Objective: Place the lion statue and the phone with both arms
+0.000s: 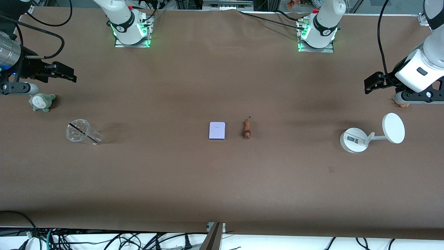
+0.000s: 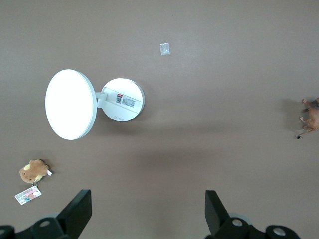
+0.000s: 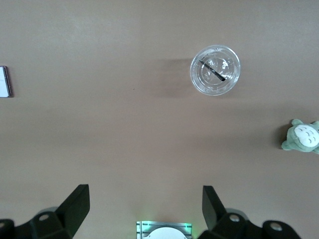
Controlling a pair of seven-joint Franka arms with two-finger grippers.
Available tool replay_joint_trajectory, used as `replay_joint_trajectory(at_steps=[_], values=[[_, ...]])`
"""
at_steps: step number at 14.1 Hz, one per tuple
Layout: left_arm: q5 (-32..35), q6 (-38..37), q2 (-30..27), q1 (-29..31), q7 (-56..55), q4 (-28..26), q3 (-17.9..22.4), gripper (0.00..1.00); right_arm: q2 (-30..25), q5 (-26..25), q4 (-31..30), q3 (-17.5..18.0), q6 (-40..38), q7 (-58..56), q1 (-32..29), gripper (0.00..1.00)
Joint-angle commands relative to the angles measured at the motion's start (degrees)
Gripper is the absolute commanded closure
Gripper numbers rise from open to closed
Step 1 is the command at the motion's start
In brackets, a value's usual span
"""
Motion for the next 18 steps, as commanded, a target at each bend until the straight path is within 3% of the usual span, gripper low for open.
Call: replay_joint_trajectory(at_steps=[1, 12, 18], values=[[-1.59, -0.32, -0.03, 0.18, 0.88, 0.32, -0.04, 0.0, 0.69, 0.92, 1.8, 0.3, -1.36, 0.16, -0.17, 0.0], [-1.68, -1.29, 0.05, -0.61, 0.88, -0.03, -0.3, 0.0, 2.01, 1.01, 2.5, 0.83, -1.89, -0.02, -0.08, 0.0], [-4.84, -6.47, 2.15, -0.78, 0.88, -0.38, -1.43, 0.0, 2.36, 0.66, 2.41, 0.83, -1.54, -0.19, -0.08, 0.0]])
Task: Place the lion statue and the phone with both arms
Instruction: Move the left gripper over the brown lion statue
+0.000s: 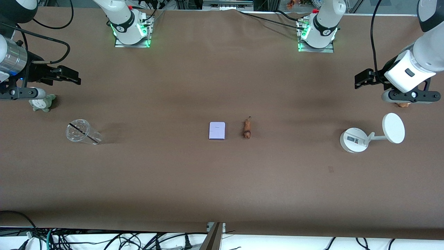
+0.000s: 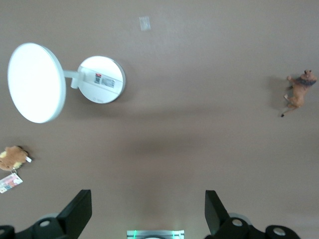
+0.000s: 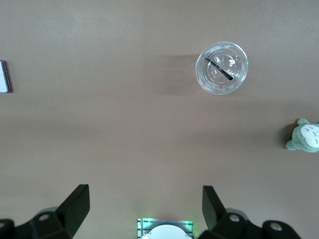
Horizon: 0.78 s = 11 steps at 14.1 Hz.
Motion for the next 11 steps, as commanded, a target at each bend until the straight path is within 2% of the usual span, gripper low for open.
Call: replay_joint_trajectory(at_steps=[1, 5, 11], values=[[-1.21, -2.11, 1.75, -0.3, 0.76, -0.1, -2.37, 0.0, 0.62, 0.53, 1.81, 0.32, -0.99, -0.19, -0.14, 0.0], [-5.33, 2.0, 5.53, -0.3, -1.34, -0.1, -6.25, 0.0, 0.62, 0.35, 1.64, 0.32, -0.9, -0.19, -0.14, 0.0], [-6.22, 17.99, 11.94, -1.26, -7.93, -0.28, -14.94, 0.0, 0.62, 0.35, 1.64, 0.32, -0.9, -0.19, -0.14, 0.0]])
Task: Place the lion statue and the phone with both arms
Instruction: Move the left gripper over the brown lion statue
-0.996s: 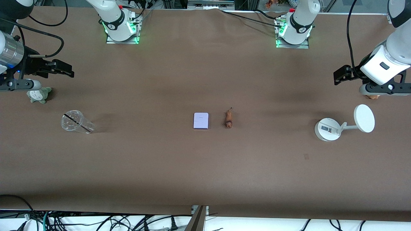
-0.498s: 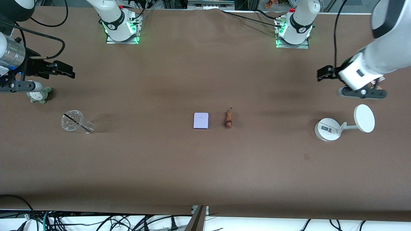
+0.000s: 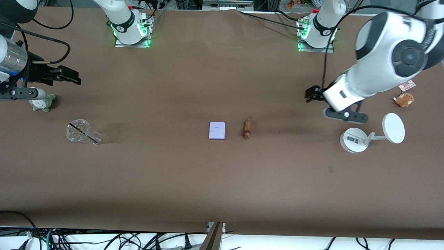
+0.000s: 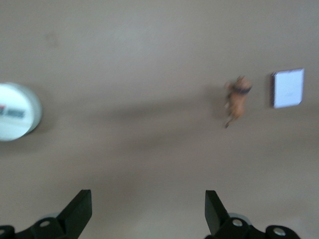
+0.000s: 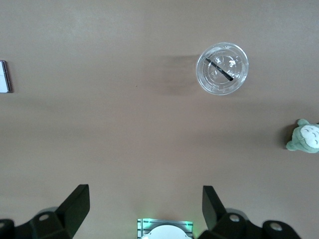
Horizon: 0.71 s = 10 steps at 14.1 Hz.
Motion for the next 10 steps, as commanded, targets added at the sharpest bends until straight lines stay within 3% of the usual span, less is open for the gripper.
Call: replay_joint_trajectory(at_steps=[1, 4, 10], values=[[-1.17, 6.95, 4.0, -1.21, -2.47, 0.02, -3.84, 0.0, 0.56, 0.35, 1.48, 0.24, -0.9, -0.19, -0.15, 0.0], [0.24, 18.09, 8.83, -8.13, -10.0, -2.08, -4.2, 0.0, 0.56, 0.35, 1.48, 0.24, -0.98, -0.19, -0.15, 0.0], [12.88, 34.35, 16.03, -14.13, -25.83, -5.51, -4.29, 0.0, 0.56, 0.35, 1.48, 0.24, -1.07, -0.19, -0.15, 0.0]])
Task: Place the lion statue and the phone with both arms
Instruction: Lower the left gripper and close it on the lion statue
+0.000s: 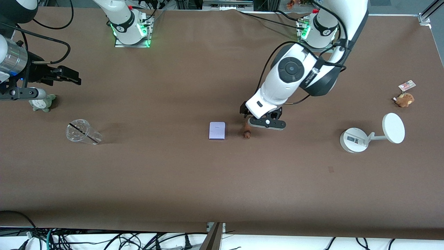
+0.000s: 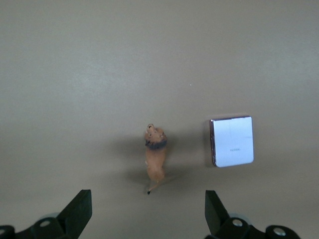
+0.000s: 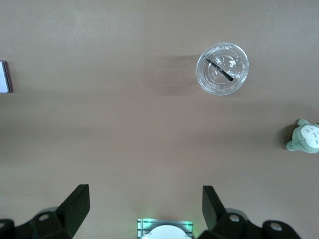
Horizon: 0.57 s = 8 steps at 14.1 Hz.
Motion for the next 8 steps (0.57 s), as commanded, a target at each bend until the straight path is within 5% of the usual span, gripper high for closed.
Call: replay_joint_trajectory(at_steps=[1, 4, 8], values=[[5.56, 10.54, 5.06, -1.57, -5.33, -1.97, 0.36, 0.0, 0.53, 0.35, 1.42, 0.21, -1.16, -0.19, -0.16, 0.0], [17.24, 18.84, 10.43, -1.48, -6.56, -3.99, 0.36, 0.0, 0.53, 0.35, 1.34, 0.21, -1.16, -0.19, -0.16, 0.0], [23.14, 21.05, 12.64, -3.33, -17.28, -3.91, 0.54, 0.0, 0.53, 0.35, 1.34, 0.21, -1.16, -0.19, -0.16, 0.0]])
